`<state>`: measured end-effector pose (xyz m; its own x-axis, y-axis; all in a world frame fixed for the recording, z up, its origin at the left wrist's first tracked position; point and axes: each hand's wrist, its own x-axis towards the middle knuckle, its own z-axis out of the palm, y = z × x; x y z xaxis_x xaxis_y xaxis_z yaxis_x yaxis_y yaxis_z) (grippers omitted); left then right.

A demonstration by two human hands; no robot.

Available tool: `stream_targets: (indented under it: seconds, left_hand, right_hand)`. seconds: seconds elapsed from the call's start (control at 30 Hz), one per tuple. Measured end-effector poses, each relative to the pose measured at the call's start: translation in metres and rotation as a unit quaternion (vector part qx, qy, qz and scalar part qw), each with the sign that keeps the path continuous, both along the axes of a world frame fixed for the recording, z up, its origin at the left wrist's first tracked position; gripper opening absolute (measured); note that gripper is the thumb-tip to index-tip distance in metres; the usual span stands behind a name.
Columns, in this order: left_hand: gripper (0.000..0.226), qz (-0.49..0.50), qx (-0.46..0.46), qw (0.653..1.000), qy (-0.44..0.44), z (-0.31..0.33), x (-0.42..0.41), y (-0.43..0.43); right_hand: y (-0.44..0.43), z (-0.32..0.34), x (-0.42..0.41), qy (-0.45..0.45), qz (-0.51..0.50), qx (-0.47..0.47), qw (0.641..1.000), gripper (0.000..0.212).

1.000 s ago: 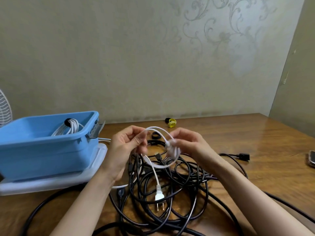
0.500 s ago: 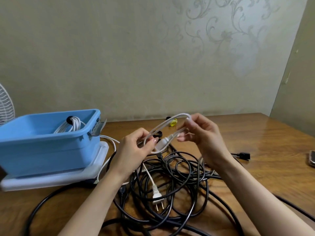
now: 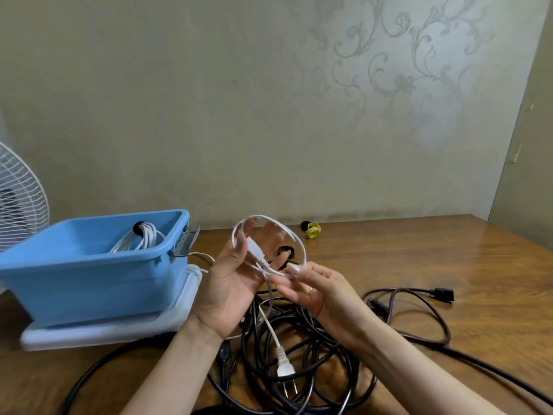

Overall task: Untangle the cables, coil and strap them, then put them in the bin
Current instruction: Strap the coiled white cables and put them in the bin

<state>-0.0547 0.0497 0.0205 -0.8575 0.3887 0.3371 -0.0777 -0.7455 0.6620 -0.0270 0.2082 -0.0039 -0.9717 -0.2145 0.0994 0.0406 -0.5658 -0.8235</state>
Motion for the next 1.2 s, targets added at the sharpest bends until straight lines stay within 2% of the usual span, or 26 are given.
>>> stream_targets:
  seconds: [0.07, 0.1, 0.17, 0.27, 0.33, 0.43, 0.53, 0.6, 0.7, 0.77, 0.83, 0.87, 0.93, 1.0, 1.1, 1.17, 1.2]
  left_hand:
    - [0.019, 0.064, -0.053, 0.997, 0.000, 0.000, 0.003, 0.003]
    - [0.018, 0.103, -0.110, 0.988, 0.026, 0.001, 0.005, 0.004]
    - [0.017, 0.161, -0.275, 0.941, 0.109, 0.001, 0.008, 0.006]
    - [0.023, 0.163, -0.468, 0.848, 0.187, -0.002, 0.010, 0.007]
    - [0.023, 0.146, -0.511, 0.822, 0.204, -0.003, 0.009, 0.008]
    - [0.032, 0.124, -0.515, 0.831, 0.170, 0.000, 0.006, 0.004]
    - [0.036, 0.050, -0.494, 0.859, 0.128, 0.006, 0.008, 0.000]
    - [0.042, 0.024, -0.432, 0.894, 0.115, 0.006, 0.008, -0.003]
    - [0.073, 0.028, -0.289, 0.953, 0.084, 0.003, 0.003, -0.006]
    - [0.073, 0.045, -0.201, 0.978, 0.041, 0.002, 0.000, -0.003]
    - [0.059, 0.095, -0.187, 0.978, 0.011, 0.002, 0.002, 0.001]
    - [0.053, 0.130, -0.228, 0.965, 0.024, 0.002, 0.004, 0.002]
    - [0.042, 0.196, -0.350, 0.911, 0.096, 0.002, 0.007, 0.003]
    - [0.033, 0.223, -0.435, 0.856, 0.167, 0.000, 0.008, 0.003]
    - [0.019, 0.228, -0.519, 0.787, 0.243, -0.003, 0.009, 0.007]
    - [0.019, 0.255, -0.547, 0.755, 0.256, -0.006, 0.012, 0.011]
    - [0.027, 0.261, -0.547, 0.756, 0.247, -0.007, 0.013, 0.012]
  right_hand:
    - [0.001, -0.001, 0.000, 0.023, 0.022, 0.110, 0.993, 0.020]
    - [0.002, 0.000, 0.001, 0.050, 0.017, 0.189, 0.981, 0.026]
    - [0.004, 0.004, 0.002, 0.100, -0.021, 0.307, 0.946, 0.033]
    - [0.012, 0.012, 0.003, 0.121, -0.047, 0.311, 0.941, 0.043]
    - [0.020, 0.015, 0.002, 0.120, -0.042, 0.313, 0.941, 0.043]
    - [0.029, 0.017, -0.001, 0.115, -0.057, 0.305, 0.944, 0.022]
    - [0.033, 0.019, -0.003, 0.097, -0.081, 0.221, 0.967, 0.017]
    - [0.035, 0.018, -0.005, 0.094, -0.098, 0.152, 0.979, 0.017]
    - [0.037, 0.017, -0.009, 0.088, -0.120, 0.072, 0.986, 0.013]
    - [0.039, 0.016, -0.009, 0.088, -0.092, 0.096, 0.987, 0.013]
    - [0.039, 0.015, -0.008, 0.100, -0.053, 0.214, 0.970, 0.019]
    - [0.038, 0.014, -0.006, 0.113, -0.040, 0.290, 0.950, 0.024]
    - [0.035, 0.011, -0.006, 0.150, -0.032, 0.401, 0.903, 0.037]
    - [0.033, 0.011, -0.005, 0.199, -0.056, 0.469, 0.859, 0.052]
    - [0.031, 0.009, -0.004, 0.296, -0.100, 0.558, 0.769, 0.068]
    - [0.029, 0.008, -0.003, 0.336, -0.107, 0.571, 0.741, 0.067]
    - [0.028, 0.009, -0.002, 0.336, -0.097, 0.561, 0.751, 0.063]
